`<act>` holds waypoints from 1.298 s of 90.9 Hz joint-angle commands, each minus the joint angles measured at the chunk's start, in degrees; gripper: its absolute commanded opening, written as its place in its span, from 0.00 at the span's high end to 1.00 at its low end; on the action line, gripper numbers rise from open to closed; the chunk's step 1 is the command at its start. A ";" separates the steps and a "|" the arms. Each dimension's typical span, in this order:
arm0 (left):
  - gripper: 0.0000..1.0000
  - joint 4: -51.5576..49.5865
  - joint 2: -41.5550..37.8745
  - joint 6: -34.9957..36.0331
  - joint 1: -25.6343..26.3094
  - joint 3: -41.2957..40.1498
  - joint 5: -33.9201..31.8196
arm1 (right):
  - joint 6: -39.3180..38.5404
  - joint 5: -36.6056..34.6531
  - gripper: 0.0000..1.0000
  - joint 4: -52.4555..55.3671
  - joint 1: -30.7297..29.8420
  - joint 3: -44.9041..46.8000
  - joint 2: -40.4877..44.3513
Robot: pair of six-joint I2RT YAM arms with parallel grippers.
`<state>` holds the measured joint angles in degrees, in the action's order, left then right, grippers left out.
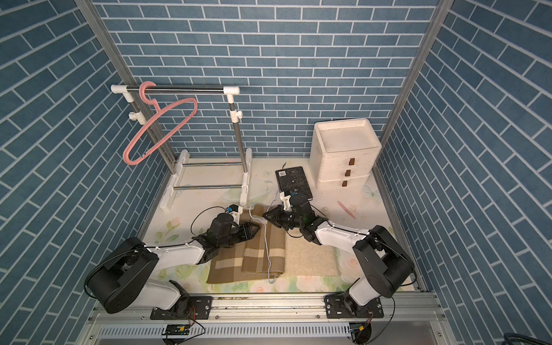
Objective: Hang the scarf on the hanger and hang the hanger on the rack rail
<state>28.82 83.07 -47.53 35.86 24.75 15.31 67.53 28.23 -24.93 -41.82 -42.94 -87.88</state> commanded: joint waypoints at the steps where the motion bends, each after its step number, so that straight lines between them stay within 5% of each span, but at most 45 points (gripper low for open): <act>1: 0.46 -2.55 0.93 1.58 -0.44 0.58 0.84 | -3.98 -0.01 1.00 -0.72 0.36 1.01 1.53; 32: 0.39 -11.70 -4.02 2.12 -0.51 0.37 -6.69 | -3.88 0.59 1.00 -1.42 0.33 0.72 0.40; 56: 0.43 -8.07 0.50 1.82 -0.41 0.88 1.52 | -3.89 0.69 1.00 -1.15 0.33 0.34 0.14; 75: 0.57 -2.14 1.85 0.11 -0.39 0.04 5.38 | -3.81 0.84 1.00 -1.04 0.36 0.31 0.03; 91: 0.82 -1.92 0.76 0.03 -0.48 -0.22 5.62 | -3.61 2.35 1.00 -2.16 0.33 -0.31 -0.33; 118: 0.99 -21.00 -11.31 5.67 -3.09 3.05 -3.59 | 0.92 6.67 1.00 -8.86 -0.20 -1.05 -2.12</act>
<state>18.00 75.88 -45.58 34.70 25.58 16.60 67.72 32.16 -27.94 -41.82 -42.81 -88.51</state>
